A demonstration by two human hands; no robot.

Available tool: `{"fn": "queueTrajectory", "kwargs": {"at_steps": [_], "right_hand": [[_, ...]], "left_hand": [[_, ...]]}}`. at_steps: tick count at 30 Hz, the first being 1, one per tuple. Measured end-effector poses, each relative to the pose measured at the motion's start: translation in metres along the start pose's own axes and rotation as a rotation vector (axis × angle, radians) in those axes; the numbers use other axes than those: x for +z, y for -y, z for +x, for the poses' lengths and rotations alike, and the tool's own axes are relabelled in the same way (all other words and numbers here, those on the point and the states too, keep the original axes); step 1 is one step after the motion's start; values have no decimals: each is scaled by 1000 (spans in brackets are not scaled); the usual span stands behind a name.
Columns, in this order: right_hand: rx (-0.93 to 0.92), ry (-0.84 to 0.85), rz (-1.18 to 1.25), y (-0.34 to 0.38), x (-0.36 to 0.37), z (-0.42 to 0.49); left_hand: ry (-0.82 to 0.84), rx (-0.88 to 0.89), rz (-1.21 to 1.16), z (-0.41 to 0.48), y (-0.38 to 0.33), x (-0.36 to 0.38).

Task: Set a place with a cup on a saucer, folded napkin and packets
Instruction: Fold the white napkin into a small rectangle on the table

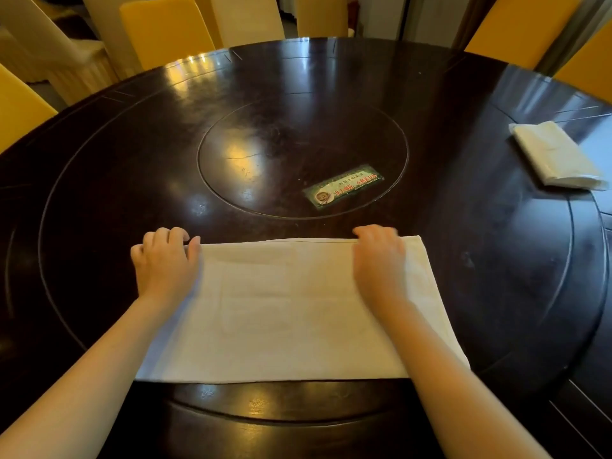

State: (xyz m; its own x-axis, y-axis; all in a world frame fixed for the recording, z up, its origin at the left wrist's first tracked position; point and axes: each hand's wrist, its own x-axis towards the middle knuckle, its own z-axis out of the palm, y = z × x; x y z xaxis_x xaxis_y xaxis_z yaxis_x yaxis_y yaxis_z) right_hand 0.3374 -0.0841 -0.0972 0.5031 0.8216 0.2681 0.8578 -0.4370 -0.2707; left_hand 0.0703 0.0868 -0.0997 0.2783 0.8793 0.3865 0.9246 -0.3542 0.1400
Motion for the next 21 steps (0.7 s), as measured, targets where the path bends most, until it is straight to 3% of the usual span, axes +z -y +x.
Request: {"fn": "queueTrajectory", "kwargs": {"at_steps": [3,7,21], "right_hand": [[-199,183,119,52,12,-17],[-368,335,87,95,28,-40],[-422,399,-10,97,26,-42]], "left_hand": [[49,-145,-63,-1,0,0],[58,-290,-227,-2,2,-7],[220,-620,-566,8,18,-30]]}}
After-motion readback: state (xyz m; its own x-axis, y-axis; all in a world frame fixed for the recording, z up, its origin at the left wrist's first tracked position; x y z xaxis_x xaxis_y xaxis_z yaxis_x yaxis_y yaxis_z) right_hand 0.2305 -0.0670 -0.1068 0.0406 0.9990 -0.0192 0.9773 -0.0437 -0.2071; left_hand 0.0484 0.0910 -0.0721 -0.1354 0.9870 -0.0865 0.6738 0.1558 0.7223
